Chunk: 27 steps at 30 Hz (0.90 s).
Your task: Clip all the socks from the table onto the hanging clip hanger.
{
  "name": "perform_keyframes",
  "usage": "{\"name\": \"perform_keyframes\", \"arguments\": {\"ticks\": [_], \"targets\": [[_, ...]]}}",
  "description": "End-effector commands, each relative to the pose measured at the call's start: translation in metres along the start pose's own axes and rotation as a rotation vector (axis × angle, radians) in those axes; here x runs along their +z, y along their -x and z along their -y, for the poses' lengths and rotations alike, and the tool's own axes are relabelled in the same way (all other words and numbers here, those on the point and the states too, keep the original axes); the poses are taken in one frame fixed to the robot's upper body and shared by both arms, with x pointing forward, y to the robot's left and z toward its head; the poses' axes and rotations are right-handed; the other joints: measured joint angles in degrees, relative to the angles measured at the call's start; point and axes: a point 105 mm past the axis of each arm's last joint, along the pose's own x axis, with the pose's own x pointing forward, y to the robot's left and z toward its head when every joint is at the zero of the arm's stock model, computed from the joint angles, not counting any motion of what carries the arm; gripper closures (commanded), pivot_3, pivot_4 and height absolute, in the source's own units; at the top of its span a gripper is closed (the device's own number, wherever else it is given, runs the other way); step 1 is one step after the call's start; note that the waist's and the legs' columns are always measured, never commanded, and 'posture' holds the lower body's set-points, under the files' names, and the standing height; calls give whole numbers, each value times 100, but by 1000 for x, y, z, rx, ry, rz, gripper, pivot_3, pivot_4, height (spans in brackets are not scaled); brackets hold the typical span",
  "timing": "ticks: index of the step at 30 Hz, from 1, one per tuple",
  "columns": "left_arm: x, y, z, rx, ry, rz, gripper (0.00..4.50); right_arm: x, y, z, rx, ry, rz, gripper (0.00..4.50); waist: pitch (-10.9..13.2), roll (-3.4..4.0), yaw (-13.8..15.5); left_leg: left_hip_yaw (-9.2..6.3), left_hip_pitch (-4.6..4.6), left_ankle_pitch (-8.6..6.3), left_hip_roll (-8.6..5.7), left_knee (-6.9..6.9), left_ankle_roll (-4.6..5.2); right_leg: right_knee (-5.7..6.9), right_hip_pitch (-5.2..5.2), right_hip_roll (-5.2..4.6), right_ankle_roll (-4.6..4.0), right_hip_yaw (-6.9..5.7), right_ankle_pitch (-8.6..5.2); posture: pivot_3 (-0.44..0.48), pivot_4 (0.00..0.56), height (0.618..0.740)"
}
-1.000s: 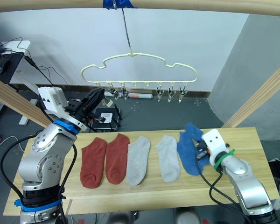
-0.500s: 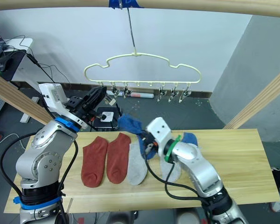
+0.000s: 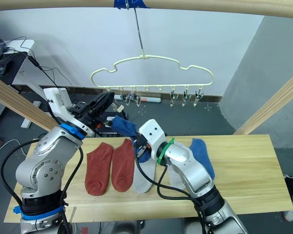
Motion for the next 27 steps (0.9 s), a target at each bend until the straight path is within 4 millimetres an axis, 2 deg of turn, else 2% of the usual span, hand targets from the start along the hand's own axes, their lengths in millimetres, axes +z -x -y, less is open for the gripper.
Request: {"name": "perform_keyframes", "arguments": {"ticks": [1,15,27], "targets": [[15,4,11,-42,-28,52,4500,18,-1,-1,5,29,74,4486,0,0,0,-1,0,0,0,0,0,0,0,0,0,1,0,-137,316,740],[13,5,10,-41,-26,42,4500,29,-3,3,-11,39,127,4486,0,0,-4,0,1,0,0,-1,0,1,0,0,0,-1,0,-137,318,740],[11,9,10,-36,-27,34,4500,30,-6,6,-24,51,129,4486,0,0,-5,-1,1,0,1,0,0,2,0,0,0,0,0,-132,317,740]]}}
